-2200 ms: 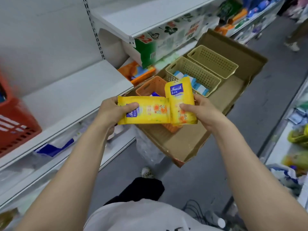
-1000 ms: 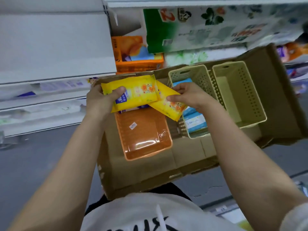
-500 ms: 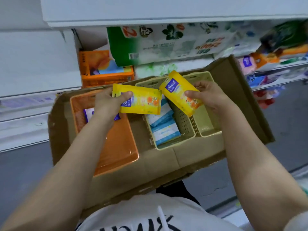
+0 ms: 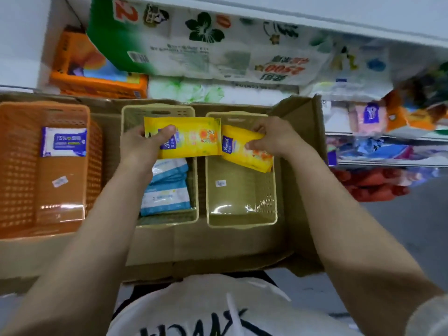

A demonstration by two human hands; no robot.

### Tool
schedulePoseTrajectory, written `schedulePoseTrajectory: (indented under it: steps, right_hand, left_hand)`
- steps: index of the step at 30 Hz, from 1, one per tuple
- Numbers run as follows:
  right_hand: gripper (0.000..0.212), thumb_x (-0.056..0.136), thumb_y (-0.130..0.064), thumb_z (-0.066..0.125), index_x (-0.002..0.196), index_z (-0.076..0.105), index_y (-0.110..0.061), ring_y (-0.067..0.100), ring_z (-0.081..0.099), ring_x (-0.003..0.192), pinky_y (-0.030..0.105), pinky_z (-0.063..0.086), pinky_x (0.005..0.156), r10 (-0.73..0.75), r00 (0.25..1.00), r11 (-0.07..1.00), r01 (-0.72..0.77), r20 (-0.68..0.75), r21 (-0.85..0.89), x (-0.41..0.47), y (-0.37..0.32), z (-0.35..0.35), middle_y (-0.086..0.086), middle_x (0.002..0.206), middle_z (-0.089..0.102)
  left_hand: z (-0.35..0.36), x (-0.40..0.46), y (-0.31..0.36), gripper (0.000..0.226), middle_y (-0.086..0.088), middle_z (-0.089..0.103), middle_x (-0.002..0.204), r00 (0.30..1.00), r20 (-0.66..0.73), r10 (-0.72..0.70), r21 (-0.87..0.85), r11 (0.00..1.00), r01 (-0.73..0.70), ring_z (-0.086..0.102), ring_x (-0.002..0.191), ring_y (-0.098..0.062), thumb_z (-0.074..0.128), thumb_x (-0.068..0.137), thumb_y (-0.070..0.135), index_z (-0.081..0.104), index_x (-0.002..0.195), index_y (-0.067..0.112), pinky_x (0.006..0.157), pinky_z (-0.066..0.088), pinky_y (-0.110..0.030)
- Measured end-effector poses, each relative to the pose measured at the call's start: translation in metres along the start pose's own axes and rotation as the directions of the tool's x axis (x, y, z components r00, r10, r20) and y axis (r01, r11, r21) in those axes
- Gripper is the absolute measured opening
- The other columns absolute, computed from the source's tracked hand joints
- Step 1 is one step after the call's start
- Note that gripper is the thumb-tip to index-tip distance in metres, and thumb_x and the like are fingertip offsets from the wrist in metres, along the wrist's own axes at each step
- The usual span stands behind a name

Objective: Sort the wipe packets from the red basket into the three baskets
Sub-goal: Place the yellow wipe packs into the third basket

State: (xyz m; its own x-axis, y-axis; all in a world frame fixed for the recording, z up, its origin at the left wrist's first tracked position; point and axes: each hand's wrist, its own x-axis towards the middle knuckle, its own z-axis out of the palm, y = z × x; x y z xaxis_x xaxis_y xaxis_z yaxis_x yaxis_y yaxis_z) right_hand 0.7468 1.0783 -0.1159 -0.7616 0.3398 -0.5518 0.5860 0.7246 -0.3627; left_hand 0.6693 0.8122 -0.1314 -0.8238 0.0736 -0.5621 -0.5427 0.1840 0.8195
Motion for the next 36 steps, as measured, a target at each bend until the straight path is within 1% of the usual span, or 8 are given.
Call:
schedulePoseTrajectory:
  steps: [5,9,16,19,22,24,31,36]
  right_hand:
    - [0.049,0.078,-0.035,0.080,0.123,0.066,-0.019,0.024,0.060,0.111,0.026,0.040,0.080,-0.113,0.993,0.988,0.117,0.043,-0.105,0.043,-0.008,0.037,0.005,0.126,0.064]
    - [0.051,0.079,-0.028,0.079,0.128,0.064,-0.021,0.026,0.063,0.110,0.030,0.049,0.090,-0.090,0.991,0.994,0.096,0.098,-0.055,0.059,0.003,0.057,0.006,0.124,0.066]
    - [0.050,0.088,-0.024,0.071,0.136,0.058,-0.024,0.026,0.065,0.108,0.030,0.049,0.090,-0.094,0.976,0.972,0.132,0.194,-0.193,0.081,0.002,0.063,0.011,0.124,0.067]
    - [0.051,0.091,-0.020,0.067,0.140,0.055,-0.024,0.032,0.045,0.131,0.036,0.040,0.104,-0.136,0.988,0.965,0.150,0.079,-0.216,0.087,0.002,0.072,0.014,0.135,0.057]
    - [0.054,0.089,-0.022,0.068,0.141,0.052,-0.021,0.030,0.037,0.132,0.040,0.035,0.107,-0.253,0.947,0.934,0.185,-0.199,-0.307,0.083,0.008,0.083,0.011,0.137,0.053]
    - [0.059,0.087,-0.027,0.070,0.142,0.049,-0.022,0.029,0.038,0.132,0.039,0.035,0.107,-0.275,0.924,0.931,0.186,-0.268,-0.314,0.081,0.013,0.089,0.008,0.140,0.051]
    - [0.095,0.079,-0.040,0.078,0.155,0.022,-0.032,0.027,0.014,0.150,0.048,0.022,0.117,-0.228,0.973,0.905,0.228,0.044,-0.360,0.085,0.027,0.097,0.005,0.162,0.022]
    - [0.081,0.081,-0.036,0.072,0.150,0.031,-0.033,0.031,0.030,0.138,0.044,0.028,0.112,-0.249,0.968,0.849,0.230,0.024,-0.475,0.086,0.020,0.090,0.011,0.146,0.039]
  left_hand:
    - [-0.010,-0.008,-0.010,0.023,-0.002,0.077,0.098,0.996,-0.088,-0.005,-0.011,1.000,0.004,0.074,0.090,-0.020,0.082,0.079,0.027,0.073,0.099,0.020,0.088,0.058,-0.048]
    - [-0.015,-0.018,-0.020,0.035,-0.006,0.077,0.099,0.994,-0.104,-0.029,-0.004,1.000,0.029,0.075,0.090,-0.024,0.081,0.079,0.028,0.071,0.110,0.016,0.086,0.058,-0.050]
    - [-0.017,-0.027,-0.030,0.035,-0.003,0.077,0.098,0.992,-0.088,-0.094,0.009,0.995,0.095,0.075,0.086,-0.020,0.078,0.082,0.029,0.069,0.114,0.018,0.079,0.061,-0.046]
    - [-0.019,-0.023,-0.029,0.035,-0.001,0.077,0.097,0.993,-0.079,-0.084,0.028,0.996,0.086,0.075,0.084,-0.016,0.077,0.083,0.029,0.068,0.114,0.018,0.077,0.061,-0.040]
    - [-0.018,-0.015,-0.029,0.034,-0.001,0.077,0.099,0.995,-0.064,-0.079,0.031,0.996,0.081,0.075,0.086,-0.014,0.077,0.083,0.028,0.068,0.114,0.017,0.080,0.060,-0.038]
    - [-0.016,-0.010,-0.031,0.035,-0.001,0.076,0.101,0.996,-0.049,-0.076,0.033,0.996,0.077,0.074,0.089,-0.014,0.077,0.084,0.027,0.068,0.116,0.016,0.082,0.060,-0.038]
    - [-0.011,-0.001,-0.038,0.036,-0.002,0.075,0.104,0.997,-0.042,-0.070,0.024,0.997,0.071,0.074,0.092,-0.014,0.076,0.084,0.026,0.068,0.117,0.015,0.085,0.059,-0.038]
    - [-0.010,-0.002,-0.039,0.035,0.000,0.076,0.102,0.996,-0.055,-0.074,0.033,0.997,0.075,0.074,0.090,-0.013,0.076,0.084,0.028,0.068,0.116,0.017,0.084,0.059,-0.038]
